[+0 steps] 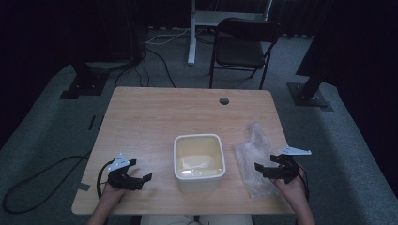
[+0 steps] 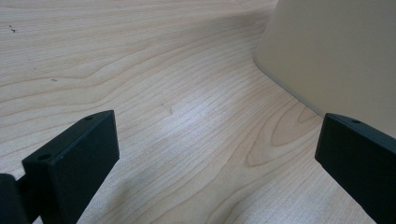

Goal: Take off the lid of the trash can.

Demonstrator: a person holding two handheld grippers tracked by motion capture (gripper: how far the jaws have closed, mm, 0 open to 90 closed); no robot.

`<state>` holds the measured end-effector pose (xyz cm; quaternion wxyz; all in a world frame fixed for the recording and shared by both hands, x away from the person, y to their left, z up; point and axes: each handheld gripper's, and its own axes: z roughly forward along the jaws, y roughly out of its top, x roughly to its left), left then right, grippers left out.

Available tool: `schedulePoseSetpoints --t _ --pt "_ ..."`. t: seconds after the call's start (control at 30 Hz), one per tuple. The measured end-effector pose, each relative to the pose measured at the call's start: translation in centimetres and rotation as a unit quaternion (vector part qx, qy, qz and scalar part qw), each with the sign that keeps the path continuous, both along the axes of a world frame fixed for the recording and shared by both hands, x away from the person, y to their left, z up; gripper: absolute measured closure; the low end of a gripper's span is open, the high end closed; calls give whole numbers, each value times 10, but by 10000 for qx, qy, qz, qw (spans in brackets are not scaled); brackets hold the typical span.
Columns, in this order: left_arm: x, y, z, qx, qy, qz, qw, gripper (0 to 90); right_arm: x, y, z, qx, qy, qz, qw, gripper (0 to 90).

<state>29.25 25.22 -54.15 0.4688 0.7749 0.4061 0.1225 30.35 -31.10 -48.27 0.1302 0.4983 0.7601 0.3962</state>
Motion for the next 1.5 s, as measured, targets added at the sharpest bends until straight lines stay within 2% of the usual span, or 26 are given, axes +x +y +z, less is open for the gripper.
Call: schedulePoseSetpoints --t 0.23,0.6,0.83,1.07,1.2,1.33,1.5 --pt "-1 0 0 -6 -21 -8 10000 4 -1 8 24 148 -228 60 9996 141" --pt "0 0 0 15 -13 -41 10000 4 5 33 63 295 -551 325 9975 150" --pt "0 0 0 -8 -8 -54 10000 4 10 58 77 283 -646 634 9955 163" --pt "0 -1 0 7 15 -88 10000 4 15 81 92 530 -668 839 9928 196" --pt "0 -1 0 11 2 -98 10000 4 16 98 94 609 -537 958 9921 226" --pt "-1 -1 0 10 -14 -113 9999 4 18 117 87 468 -378 1117 9919 262" --pt "-1 -1 0 16 -17 -121 9999 4 20 129 74 321 -223 1093 9932 349"
